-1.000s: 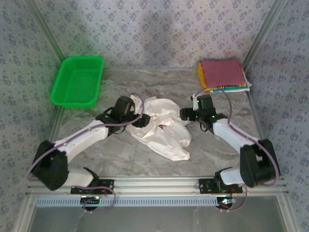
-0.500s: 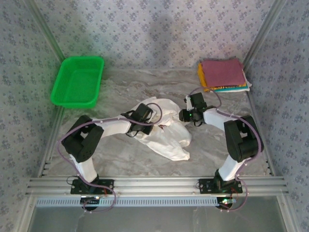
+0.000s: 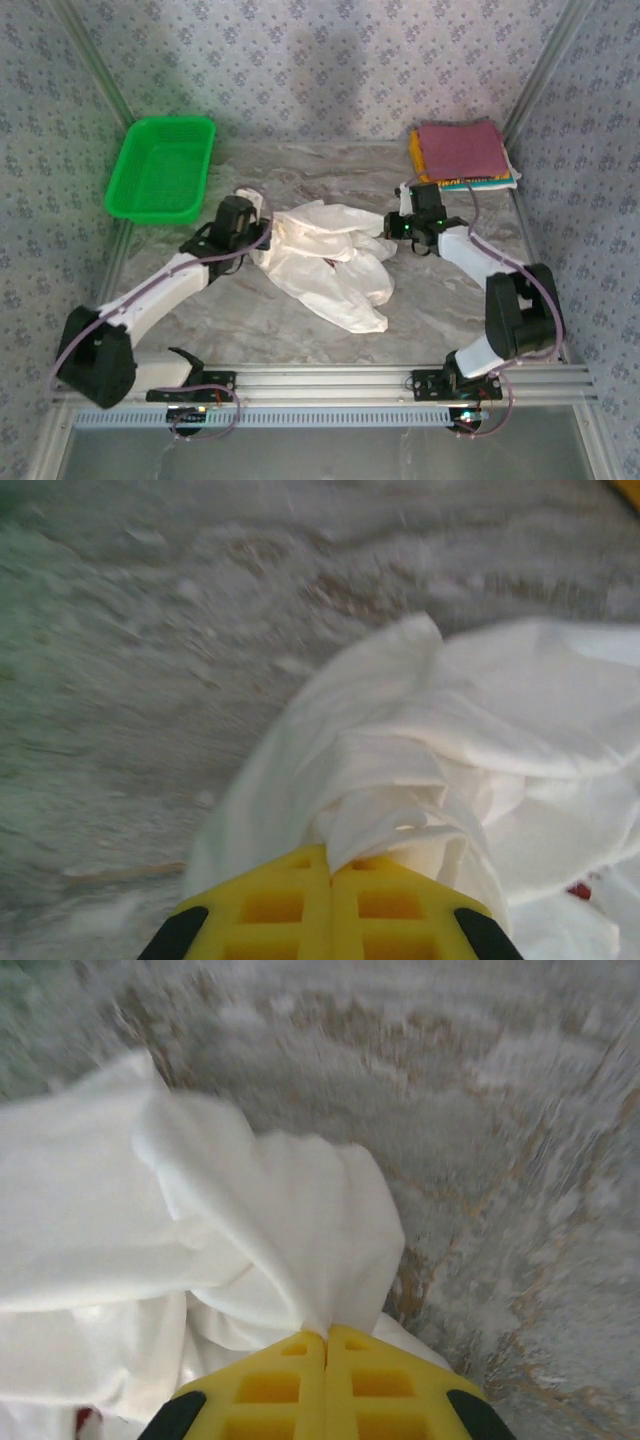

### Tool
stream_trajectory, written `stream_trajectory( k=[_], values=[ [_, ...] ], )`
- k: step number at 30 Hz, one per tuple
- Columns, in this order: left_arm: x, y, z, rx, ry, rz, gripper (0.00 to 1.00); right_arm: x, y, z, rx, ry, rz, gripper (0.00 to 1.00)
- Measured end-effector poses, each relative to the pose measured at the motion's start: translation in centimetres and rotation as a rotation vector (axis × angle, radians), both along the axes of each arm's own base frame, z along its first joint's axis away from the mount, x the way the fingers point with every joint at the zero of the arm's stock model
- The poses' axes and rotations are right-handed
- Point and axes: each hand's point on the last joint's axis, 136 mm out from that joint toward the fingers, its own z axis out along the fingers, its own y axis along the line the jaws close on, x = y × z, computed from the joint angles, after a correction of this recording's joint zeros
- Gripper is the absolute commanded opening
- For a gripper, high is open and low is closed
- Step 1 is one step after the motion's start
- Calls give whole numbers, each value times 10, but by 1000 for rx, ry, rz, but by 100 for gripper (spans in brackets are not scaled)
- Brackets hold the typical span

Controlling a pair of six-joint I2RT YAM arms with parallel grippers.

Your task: Fold and stack the t-shirts

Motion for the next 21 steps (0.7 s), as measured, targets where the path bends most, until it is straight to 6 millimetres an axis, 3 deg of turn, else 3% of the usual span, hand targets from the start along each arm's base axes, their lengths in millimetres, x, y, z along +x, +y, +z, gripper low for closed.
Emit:
stream_trajectory(
  k=[5,13,21],
  values=[
    [-6,30,27,-13,-63,59,0,-7,-11,47,-12,-118,-19,0],
    [-40,47,84,-40,-201,29,0,-42,-34,131,-46,-334,-61,0],
    [-88,31,167,-150,-371,-176,0,-109,-40,232,-41,-634,-28,0]
  ],
)
